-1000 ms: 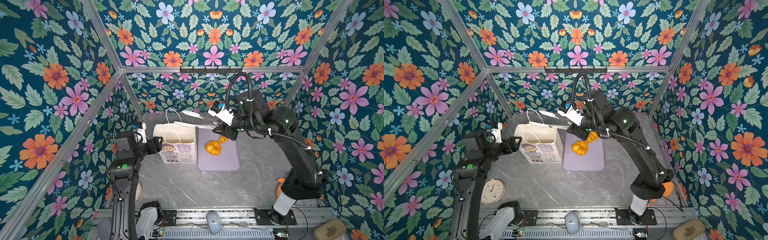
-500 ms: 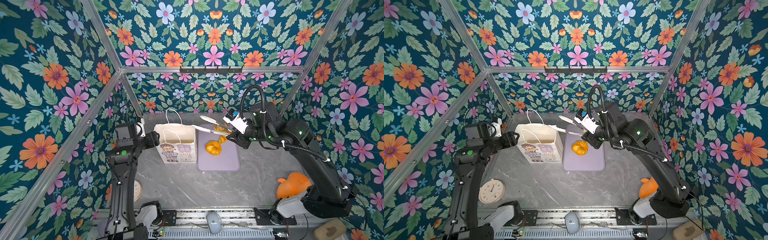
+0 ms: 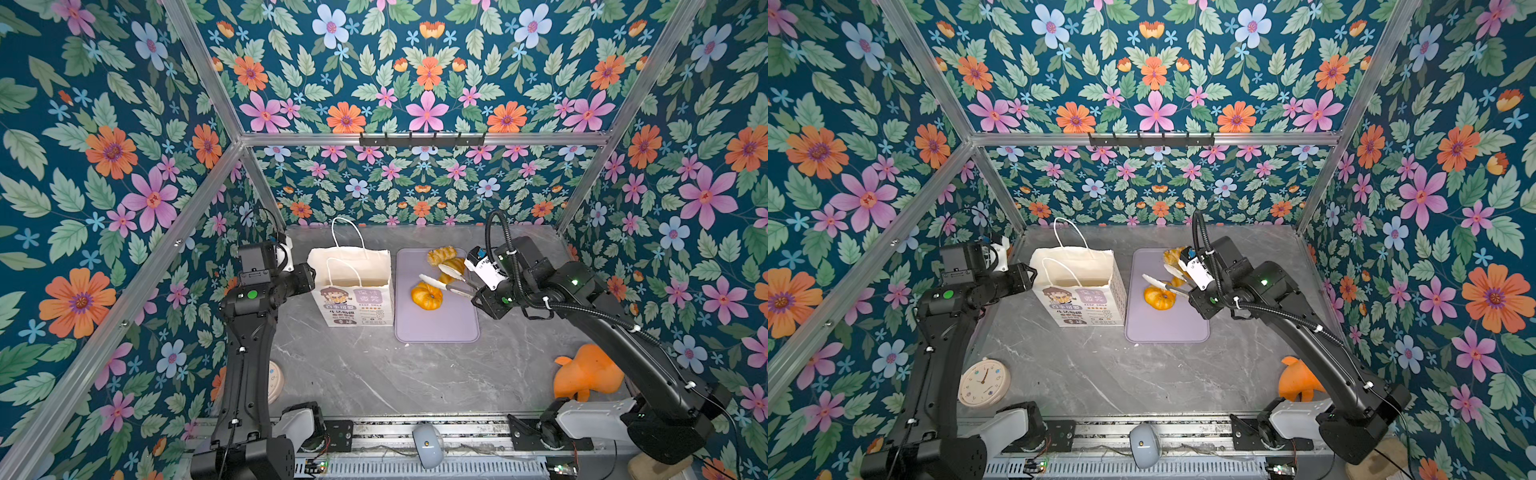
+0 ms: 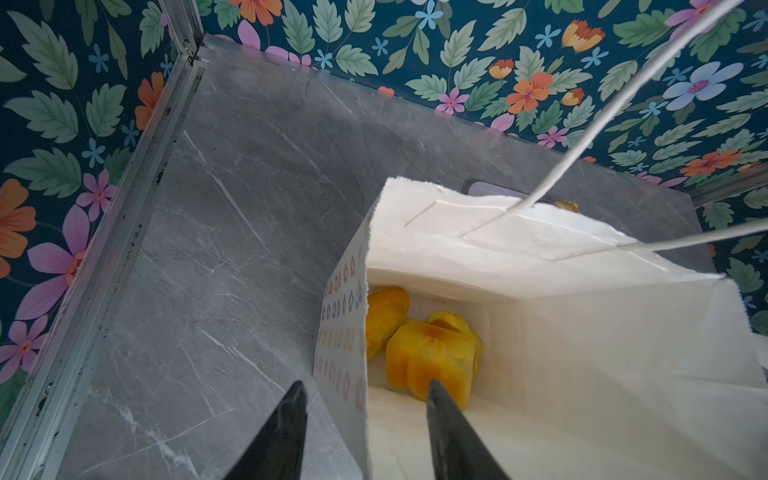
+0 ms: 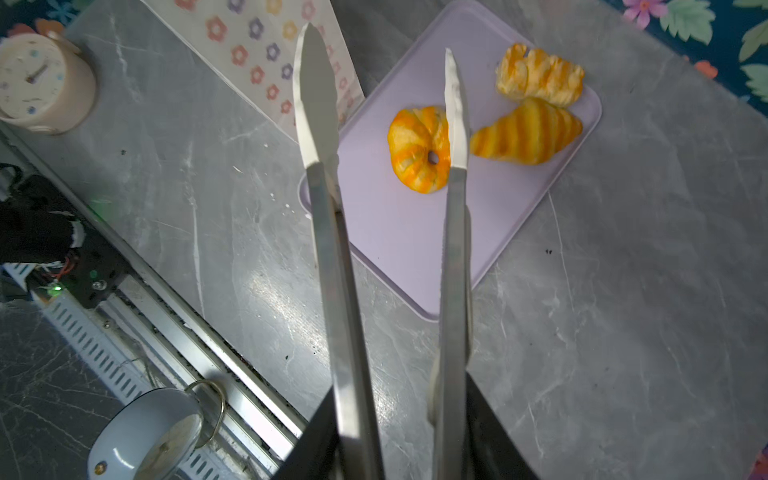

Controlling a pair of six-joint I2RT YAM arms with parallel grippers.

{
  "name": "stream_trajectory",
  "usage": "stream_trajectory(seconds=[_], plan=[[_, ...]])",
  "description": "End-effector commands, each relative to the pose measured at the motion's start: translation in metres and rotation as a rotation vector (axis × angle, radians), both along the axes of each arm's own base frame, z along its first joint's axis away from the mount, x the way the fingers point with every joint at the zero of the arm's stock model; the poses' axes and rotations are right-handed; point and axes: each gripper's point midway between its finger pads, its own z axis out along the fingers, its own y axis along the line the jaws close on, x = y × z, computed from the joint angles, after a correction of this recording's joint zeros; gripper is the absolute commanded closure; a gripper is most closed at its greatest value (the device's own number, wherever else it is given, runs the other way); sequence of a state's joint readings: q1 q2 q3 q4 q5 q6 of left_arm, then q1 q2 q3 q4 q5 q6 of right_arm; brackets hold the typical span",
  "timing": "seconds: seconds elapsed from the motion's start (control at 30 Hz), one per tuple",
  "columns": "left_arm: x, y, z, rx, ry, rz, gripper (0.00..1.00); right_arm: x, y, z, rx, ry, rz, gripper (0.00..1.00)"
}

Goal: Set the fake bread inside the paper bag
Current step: 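Move the tongs with the right gripper back over the tray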

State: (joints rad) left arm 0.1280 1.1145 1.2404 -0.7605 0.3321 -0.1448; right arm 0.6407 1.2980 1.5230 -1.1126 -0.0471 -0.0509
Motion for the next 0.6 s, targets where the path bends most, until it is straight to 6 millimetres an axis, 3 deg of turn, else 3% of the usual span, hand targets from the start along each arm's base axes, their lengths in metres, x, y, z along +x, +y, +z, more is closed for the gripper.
stream_trajectory(seconds=[0.0, 0.2, 0.57], plan=[[0.006, -0.003, 0.0, -0.029, -0.012, 0.008, 0.56, 0.012, 0.007, -0.011, 0.025, 0.009, -0.056, 0.6], [0.007, -0.006, -0.006, -0.032, 0.009, 0.007, 0.62, 0.027, -0.003, -0.042, -0.121, 0.045, -0.095, 0.6], [0.005, -0.015, -0.002, -0.069, -0.008, -0.033, 0.64, 0.028, 0.016, -0.085, -0.265, 0.153, -0.075, 0.59]])
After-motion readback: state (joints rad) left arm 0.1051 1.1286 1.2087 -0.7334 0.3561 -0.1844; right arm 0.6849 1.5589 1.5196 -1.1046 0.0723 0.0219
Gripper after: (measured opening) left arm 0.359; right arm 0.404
